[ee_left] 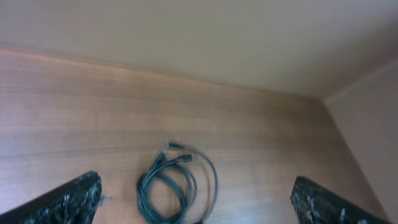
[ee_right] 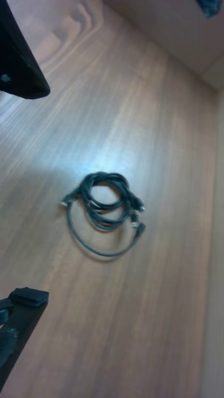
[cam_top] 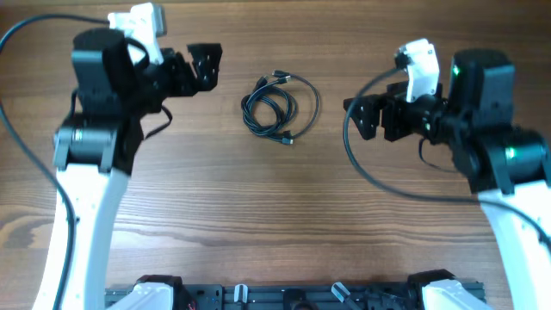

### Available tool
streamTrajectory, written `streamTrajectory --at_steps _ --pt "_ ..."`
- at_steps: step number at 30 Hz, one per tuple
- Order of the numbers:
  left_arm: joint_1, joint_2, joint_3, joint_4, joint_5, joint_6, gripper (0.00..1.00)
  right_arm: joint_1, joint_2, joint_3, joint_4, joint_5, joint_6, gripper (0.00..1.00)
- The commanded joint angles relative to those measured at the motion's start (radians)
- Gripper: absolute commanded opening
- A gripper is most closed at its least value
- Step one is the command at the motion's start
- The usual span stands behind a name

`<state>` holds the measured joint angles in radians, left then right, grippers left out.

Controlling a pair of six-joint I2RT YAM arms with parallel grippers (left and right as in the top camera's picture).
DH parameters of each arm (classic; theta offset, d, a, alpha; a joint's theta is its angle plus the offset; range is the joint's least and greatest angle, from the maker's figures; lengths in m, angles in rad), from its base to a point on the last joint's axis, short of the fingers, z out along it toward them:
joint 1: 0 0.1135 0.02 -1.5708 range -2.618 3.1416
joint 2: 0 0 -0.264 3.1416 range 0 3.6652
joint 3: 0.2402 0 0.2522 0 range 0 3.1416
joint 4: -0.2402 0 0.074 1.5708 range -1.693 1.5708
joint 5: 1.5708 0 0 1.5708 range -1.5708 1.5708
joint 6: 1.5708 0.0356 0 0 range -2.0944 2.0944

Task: Untangle cables
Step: 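Reach both grippers to the black cable bundle and grasp it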

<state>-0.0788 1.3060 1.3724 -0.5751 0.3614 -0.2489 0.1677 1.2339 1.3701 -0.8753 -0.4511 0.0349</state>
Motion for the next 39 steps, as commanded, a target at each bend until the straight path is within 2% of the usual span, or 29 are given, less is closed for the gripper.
streamTrajectory --at_steps 1,3,5,6,8,10,12,15,16,17,19,25,30,37,38,39 --pt "-0.003 0.145 0.096 -0.081 0.093 -0.005 1.0 0.002 0.11 0.096 -0.008 -0.074 -0.006 1.0" --pt "-0.003 0.206 0.096 -0.113 0.098 -0.005 1.0 0.002 0.129 0.096 0.025 -0.077 0.013 1.0" --pt "-0.005 0.286 0.095 -0.127 0.103 -0.025 1.0 0.002 0.146 0.096 0.059 -0.094 0.174 1.0" --pt "-0.01 0.312 0.094 -0.126 0.103 -0.024 1.0 0.003 0.152 0.096 0.06 -0.097 0.167 0.99" --pt "-0.023 0.394 0.094 -0.102 0.089 -0.017 0.86 0.003 0.172 0.095 0.039 -0.084 0.148 0.96" --pt "-0.068 0.481 0.094 -0.096 -0.02 -0.042 0.75 0.003 0.201 0.095 0.021 -0.081 0.151 0.92" --pt "-0.117 0.522 0.094 -0.094 -0.148 -0.129 0.68 0.003 0.229 0.095 0.006 -0.072 0.153 0.9" --pt "-0.227 0.6 0.094 -0.051 -0.323 -0.274 0.66 0.003 0.272 0.094 -0.012 -0.065 0.175 0.87" --pt "-0.245 0.621 0.094 -0.047 -0.347 -0.311 0.6 0.003 0.275 0.094 -0.012 -0.063 0.175 0.87" --pt "-0.263 0.647 0.094 -0.049 -0.383 -0.365 0.5 0.003 0.277 0.094 -0.012 -0.062 0.175 0.86" --pt "-0.28 0.681 0.094 -0.05 -0.426 -0.416 0.43 0.003 0.277 0.094 -0.017 -0.039 0.175 0.86" --pt "-0.284 0.719 0.094 -0.075 -0.505 -0.417 0.37 0.003 0.278 0.094 -0.037 -0.017 0.174 0.86" --pt "-0.284 0.766 0.087 -0.083 -0.489 -0.413 0.3 0.003 0.279 0.094 -0.039 -0.017 0.175 0.86" --pt "-0.284 0.816 0.087 -0.023 -0.486 -0.41 0.28 0.003 0.279 0.094 -0.052 -0.003 0.174 0.86" --pt "-0.284 0.825 0.086 -0.024 -0.486 -0.411 0.23 0.003 0.279 0.094 -0.06 0.01 0.175 0.86" --pt "-0.284 0.826 0.086 -0.024 -0.486 -0.411 0.11 0.003 0.279 0.094 -0.062 0.017 0.175 0.86"
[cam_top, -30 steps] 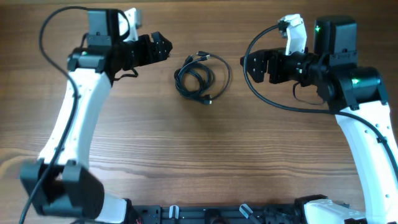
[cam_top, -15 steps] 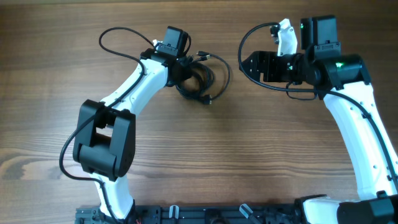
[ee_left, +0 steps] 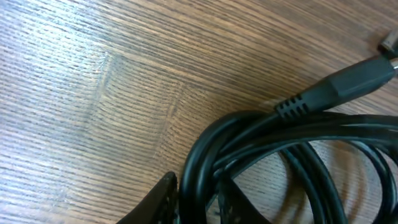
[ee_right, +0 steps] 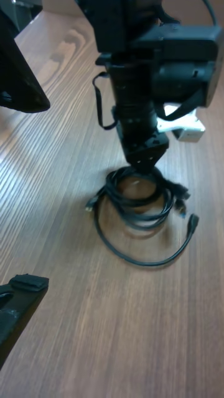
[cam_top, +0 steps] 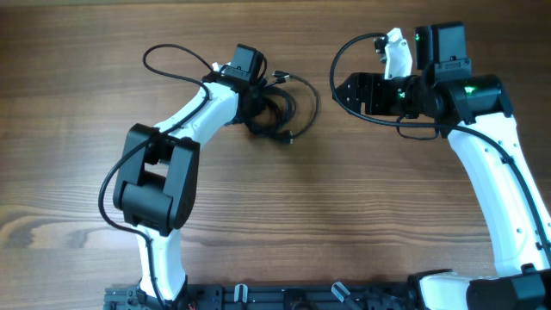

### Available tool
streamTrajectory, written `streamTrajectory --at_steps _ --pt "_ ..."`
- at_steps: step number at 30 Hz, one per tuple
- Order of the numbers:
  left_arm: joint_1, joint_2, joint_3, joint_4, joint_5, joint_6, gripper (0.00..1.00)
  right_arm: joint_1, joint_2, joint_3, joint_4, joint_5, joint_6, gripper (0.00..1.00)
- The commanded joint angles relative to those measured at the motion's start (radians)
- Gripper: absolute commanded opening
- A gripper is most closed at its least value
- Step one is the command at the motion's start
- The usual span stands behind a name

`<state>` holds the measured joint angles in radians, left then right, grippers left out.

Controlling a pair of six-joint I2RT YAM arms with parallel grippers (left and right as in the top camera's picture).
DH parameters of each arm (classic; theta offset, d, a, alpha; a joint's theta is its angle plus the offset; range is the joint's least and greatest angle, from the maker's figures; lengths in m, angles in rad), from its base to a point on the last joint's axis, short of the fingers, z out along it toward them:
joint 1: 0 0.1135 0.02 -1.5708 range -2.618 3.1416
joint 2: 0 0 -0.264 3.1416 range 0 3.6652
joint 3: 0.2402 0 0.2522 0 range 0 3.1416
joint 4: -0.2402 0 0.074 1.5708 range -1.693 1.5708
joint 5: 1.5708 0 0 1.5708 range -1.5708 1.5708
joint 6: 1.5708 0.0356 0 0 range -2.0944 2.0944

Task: Untangle cables
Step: 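Reach both grippers to the black cable bundle and grasp it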

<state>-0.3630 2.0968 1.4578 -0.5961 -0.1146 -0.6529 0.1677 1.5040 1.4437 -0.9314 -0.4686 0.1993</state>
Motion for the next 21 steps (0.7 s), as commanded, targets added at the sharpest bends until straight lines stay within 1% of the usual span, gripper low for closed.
streamTrajectory --at_steps 1,4,6,8,9,10,11,13,14,16,17,19,20,21 --pt "0.0 0.035 0.001 -0.003 -0.01 -0.007 0.04 0.003 0.009 0.02 -0.005 0.035 0.01 0.86" --pt "0.008 -0.001 0.01 -0.038 -0.01 -0.011 0.04 0.003 0.009 0.02 0.003 0.035 0.01 0.86" --pt "0.026 -0.076 0.041 -0.094 0.003 -0.083 0.04 0.003 0.009 0.02 0.032 0.031 0.01 0.86" --pt "0.055 -0.163 0.051 -0.113 0.121 -0.179 0.04 0.003 0.009 0.02 0.062 -0.027 0.01 0.84" --pt "0.078 -0.211 0.051 -0.113 0.204 -0.259 0.04 0.003 0.009 0.02 0.075 -0.073 0.011 0.83" --pt "0.115 -0.265 0.051 -0.113 0.277 -0.385 0.04 0.003 0.009 0.02 0.084 -0.116 0.015 0.82" --pt "0.129 -0.283 0.051 -0.112 0.306 -0.452 0.04 0.003 0.009 0.02 0.086 -0.116 0.051 0.81" --pt "0.147 -0.308 0.051 -0.112 0.35 -0.636 0.04 0.017 0.009 0.02 0.103 -0.117 0.119 0.81" --pt "0.147 -0.311 0.051 -0.113 0.366 -0.769 0.04 0.043 0.009 0.02 0.12 -0.117 0.15 0.8" --pt "0.146 -0.311 0.051 -0.113 0.439 -0.959 0.04 0.113 0.009 0.02 0.159 -0.103 0.189 0.77" --pt "0.146 -0.311 0.051 -0.113 0.478 -1.049 0.04 0.152 0.009 0.02 0.176 -0.066 0.229 0.75" --pt "0.146 -0.311 0.051 -0.113 0.541 -1.11 0.04 0.203 0.01 0.02 0.188 0.023 0.333 0.7" --pt "0.146 -0.311 0.051 -0.113 0.58 -1.148 0.04 0.241 0.011 0.02 0.191 0.097 0.435 0.68" --pt "0.146 -0.311 0.051 -0.113 0.624 -1.194 0.04 0.268 0.013 0.02 0.195 0.141 0.486 0.67"
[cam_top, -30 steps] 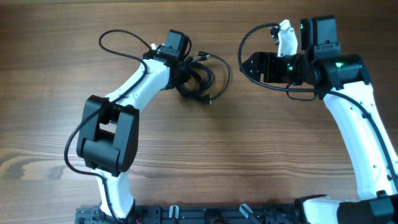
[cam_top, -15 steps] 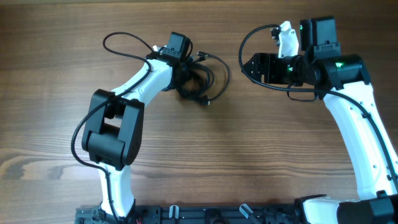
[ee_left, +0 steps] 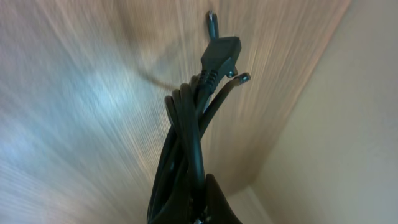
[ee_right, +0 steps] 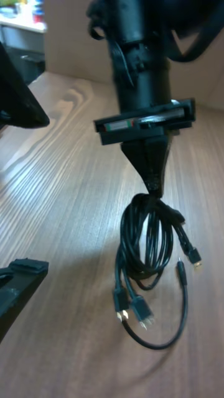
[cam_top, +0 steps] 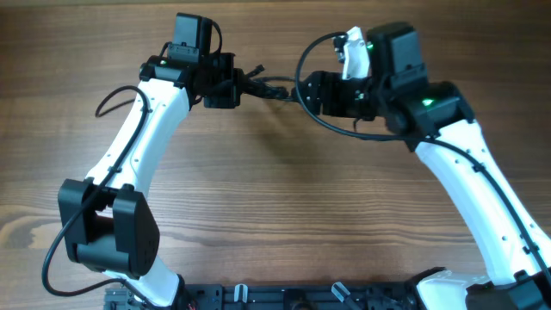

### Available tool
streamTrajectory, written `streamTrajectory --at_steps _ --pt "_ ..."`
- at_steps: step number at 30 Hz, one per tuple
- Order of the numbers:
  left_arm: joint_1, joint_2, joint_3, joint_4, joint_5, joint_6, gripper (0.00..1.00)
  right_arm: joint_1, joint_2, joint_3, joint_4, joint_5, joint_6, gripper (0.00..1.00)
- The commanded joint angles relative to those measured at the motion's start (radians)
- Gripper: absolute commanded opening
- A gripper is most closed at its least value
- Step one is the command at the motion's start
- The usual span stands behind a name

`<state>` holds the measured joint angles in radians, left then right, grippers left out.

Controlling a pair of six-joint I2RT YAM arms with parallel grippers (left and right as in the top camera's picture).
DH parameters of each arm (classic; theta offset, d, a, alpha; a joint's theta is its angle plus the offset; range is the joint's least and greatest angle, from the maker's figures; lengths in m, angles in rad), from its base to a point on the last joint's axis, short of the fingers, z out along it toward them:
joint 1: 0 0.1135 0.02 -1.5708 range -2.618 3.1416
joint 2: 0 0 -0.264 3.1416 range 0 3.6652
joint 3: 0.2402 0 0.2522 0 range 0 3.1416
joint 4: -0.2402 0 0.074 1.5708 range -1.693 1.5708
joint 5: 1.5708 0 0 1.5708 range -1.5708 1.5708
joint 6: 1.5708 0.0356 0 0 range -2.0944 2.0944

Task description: Untangle cables

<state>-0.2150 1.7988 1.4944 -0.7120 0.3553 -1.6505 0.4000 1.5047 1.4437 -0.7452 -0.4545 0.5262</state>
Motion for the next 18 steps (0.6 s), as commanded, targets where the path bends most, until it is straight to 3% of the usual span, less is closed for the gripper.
streamTrajectory --at_steps 1,8,13,18 --pt "-0.002 -0.013 0.014 0.004 0.201 -0.238 0.04 0.071 0.021 0.02 0.02 0.192 0.232 0.65" --pt "-0.004 -0.013 0.014 0.003 0.285 -0.27 0.04 0.169 0.147 0.02 0.153 0.213 0.446 0.6" --pt "-0.004 -0.013 0.014 -0.005 0.303 -0.269 0.04 0.173 0.22 0.02 0.16 0.215 0.469 0.61" --pt "-0.004 -0.013 0.014 -0.005 0.363 -0.269 0.04 0.172 0.227 0.02 0.165 0.349 0.472 0.61"
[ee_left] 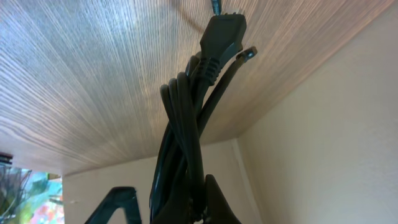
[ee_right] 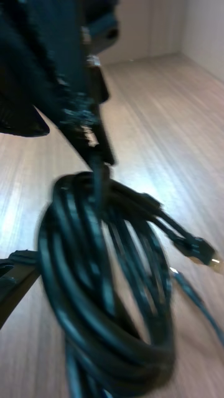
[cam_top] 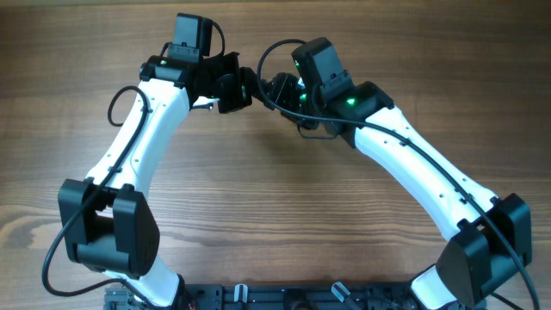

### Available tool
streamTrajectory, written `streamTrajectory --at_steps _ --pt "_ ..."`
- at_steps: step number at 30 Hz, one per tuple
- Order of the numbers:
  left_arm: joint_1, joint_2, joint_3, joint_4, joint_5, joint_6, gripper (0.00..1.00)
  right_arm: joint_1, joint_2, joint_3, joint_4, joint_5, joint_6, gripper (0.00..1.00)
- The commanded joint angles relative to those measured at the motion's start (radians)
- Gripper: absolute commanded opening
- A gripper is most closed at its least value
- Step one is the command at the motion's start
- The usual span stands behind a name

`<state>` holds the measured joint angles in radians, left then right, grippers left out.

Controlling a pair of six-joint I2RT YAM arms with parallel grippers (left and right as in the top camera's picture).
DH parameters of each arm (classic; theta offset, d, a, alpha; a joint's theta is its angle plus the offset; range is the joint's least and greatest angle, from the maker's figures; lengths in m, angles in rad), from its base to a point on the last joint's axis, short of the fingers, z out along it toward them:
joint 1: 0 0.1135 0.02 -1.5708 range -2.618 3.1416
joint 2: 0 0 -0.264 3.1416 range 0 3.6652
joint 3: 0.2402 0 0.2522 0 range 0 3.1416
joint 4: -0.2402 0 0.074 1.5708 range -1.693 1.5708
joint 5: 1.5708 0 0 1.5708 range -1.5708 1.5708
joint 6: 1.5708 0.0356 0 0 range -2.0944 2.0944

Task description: Untangle cables

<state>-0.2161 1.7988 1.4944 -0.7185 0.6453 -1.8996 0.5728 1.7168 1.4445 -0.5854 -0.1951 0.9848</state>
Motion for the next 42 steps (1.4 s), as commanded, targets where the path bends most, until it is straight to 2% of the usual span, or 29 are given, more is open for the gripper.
streamTrajectory --at_steps 1,2,6,11,14,15,19,21,22,24,25,29,32,35,36,39,42 --pt "-0.002 -0.013 0.014 0.002 0.089 -0.019 0.04 -0.001 0.015 0.019 0.006 0.119 0.014 0.6" --pt "-0.003 -0.013 0.014 0.002 0.097 -0.019 0.04 -0.003 0.015 0.019 0.008 0.137 0.013 0.59" --pt "-0.003 -0.013 0.014 0.002 0.129 -0.016 0.04 -0.005 0.023 0.019 0.017 0.161 0.012 0.43" --pt "-0.018 -0.013 0.014 0.002 0.151 -0.016 0.04 -0.005 0.079 0.019 0.05 0.157 0.013 0.31" --pt "-0.033 -0.013 0.014 0.003 0.151 -0.016 0.04 -0.013 0.093 0.019 0.059 0.157 -0.059 0.09" --pt "-0.034 -0.013 0.014 0.002 0.15 -0.016 0.04 -0.02 0.092 0.02 0.056 0.148 -0.089 0.04" --pt "-0.034 -0.013 0.014 0.003 0.151 -0.016 0.04 -0.056 0.09 0.02 0.077 0.046 -0.117 0.04" --pt "-0.034 -0.013 0.014 0.003 0.151 -0.017 0.04 -0.061 0.09 0.02 0.124 -0.033 -0.13 0.13" --pt "-0.034 -0.013 0.014 0.003 0.156 -0.017 0.04 -0.061 0.09 0.02 0.139 -0.053 -0.128 0.22" --pt "-0.034 -0.013 0.014 0.005 0.187 -0.017 0.04 -0.059 0.093 0.019 0.162 -0.058 -0.117 0.33" --pt "-0.034 -0.013 0.014 0.009 0.204 -0.017 0.04 -0.059 0.098 0.019 0.174 -0.058 -0.117 0.34" --pt "-0.035 -0.013 0.014 0.029 0.271 -0.017 0.04 -0.048 0.151 0.019 0.196 -0.051 -0.067 0.33" --pt "-0.035 -0.013 0.014 0.033 0.278 -0.016 0.04 -0.04 0.176 0.019 0.21 -0.055 -0.058 0.27" --pt "-0.035 -0.013 0.014 0.033 0.226 0.005 0.04 -0.058 0.17 0.02 0.176 -0.088 -0.07 0.06" --pt "-0.035 -0.013 0.014 0.032 0.199 0.027 0.04 -0.07 0.167 0.02 0.155 -0.097 -0.084 0.04" --pt "-0.034 -0.013 0.014 -0.006 0.064 0.141 0.04 -0.122 0.145 0.02 0.024 -0.142 -0.183 0.04" --pt "-0.034 -0.013 0.014 -0.016 -0.075 0.403 0.04 -0.176 0.106 0.02 -0.145 -0.144 -0.339 0.04"
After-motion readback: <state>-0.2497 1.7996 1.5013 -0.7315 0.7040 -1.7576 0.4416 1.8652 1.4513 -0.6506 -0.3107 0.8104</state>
